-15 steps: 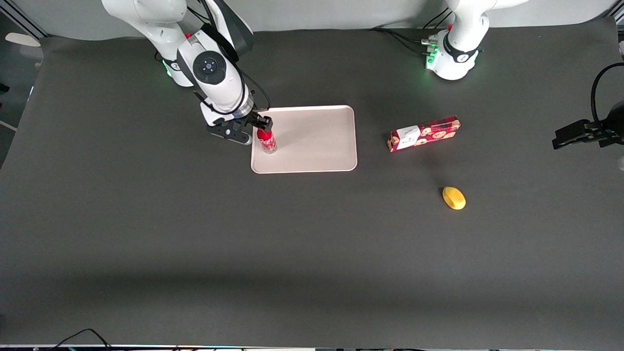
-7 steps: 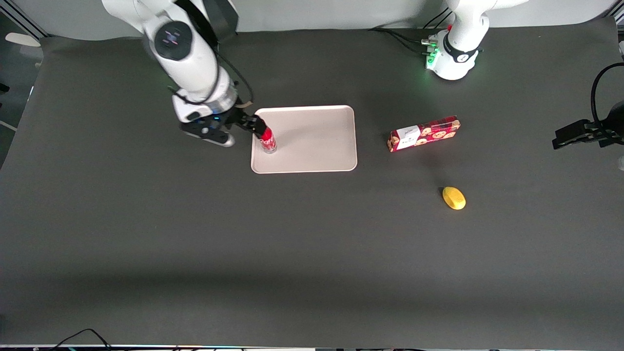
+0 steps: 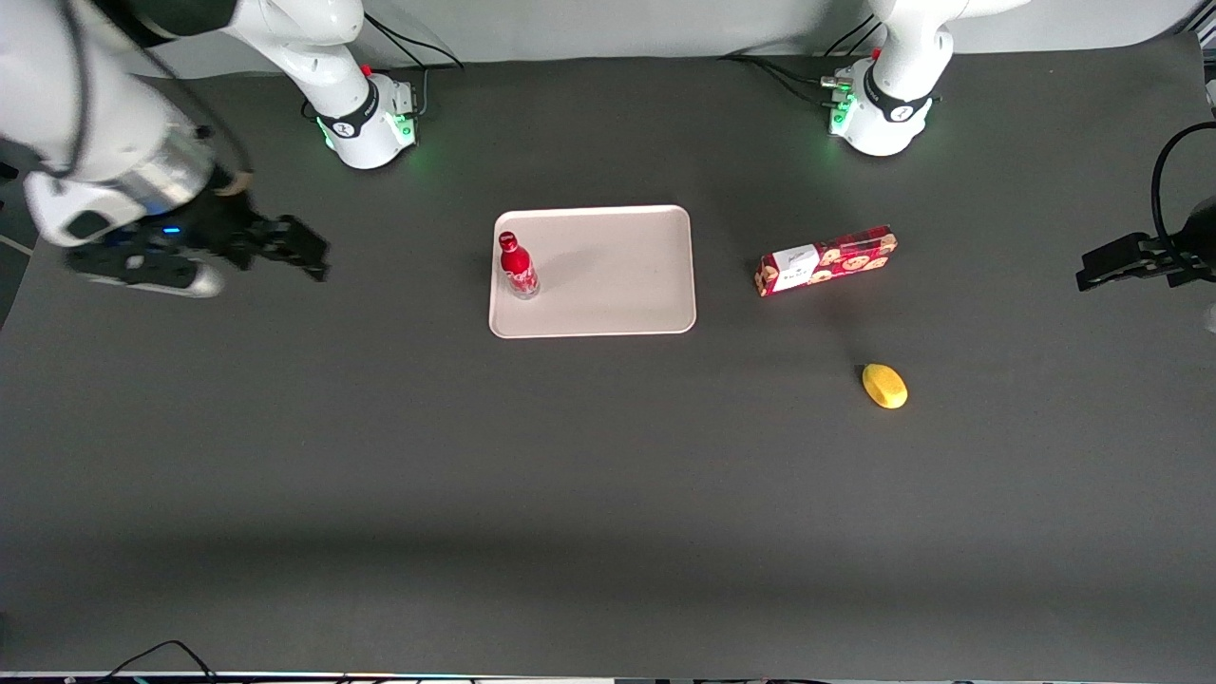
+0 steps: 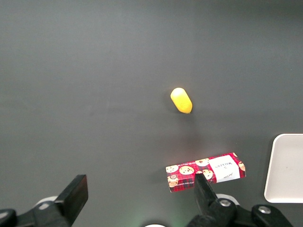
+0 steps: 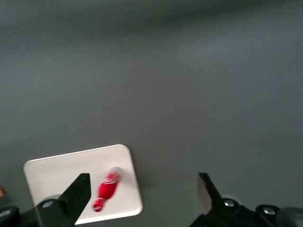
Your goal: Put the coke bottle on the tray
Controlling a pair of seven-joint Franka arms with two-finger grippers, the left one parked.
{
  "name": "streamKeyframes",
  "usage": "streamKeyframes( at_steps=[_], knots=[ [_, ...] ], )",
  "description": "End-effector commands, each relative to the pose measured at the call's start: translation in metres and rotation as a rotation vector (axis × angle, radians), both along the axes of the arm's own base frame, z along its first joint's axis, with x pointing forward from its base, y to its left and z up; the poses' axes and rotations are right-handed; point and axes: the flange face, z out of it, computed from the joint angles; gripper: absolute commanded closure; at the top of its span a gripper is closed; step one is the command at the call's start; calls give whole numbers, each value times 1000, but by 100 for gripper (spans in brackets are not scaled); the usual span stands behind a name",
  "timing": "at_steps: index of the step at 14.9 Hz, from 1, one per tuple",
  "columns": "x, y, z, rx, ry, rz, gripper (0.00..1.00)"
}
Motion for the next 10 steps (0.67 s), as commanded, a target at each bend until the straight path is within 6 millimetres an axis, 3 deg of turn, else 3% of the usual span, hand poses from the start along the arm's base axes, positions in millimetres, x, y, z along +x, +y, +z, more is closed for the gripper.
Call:
streamKeyframes(
  at_steps=[1,3,4,10],
  knots=[
    [17,-88,12,-38,13,129,0],
    [21,-140,11,-27,17,150,0],
    [21,-151,11,-28,17,137,0],
    [23,-153,23,-25,-9,129,0]
  ],
)
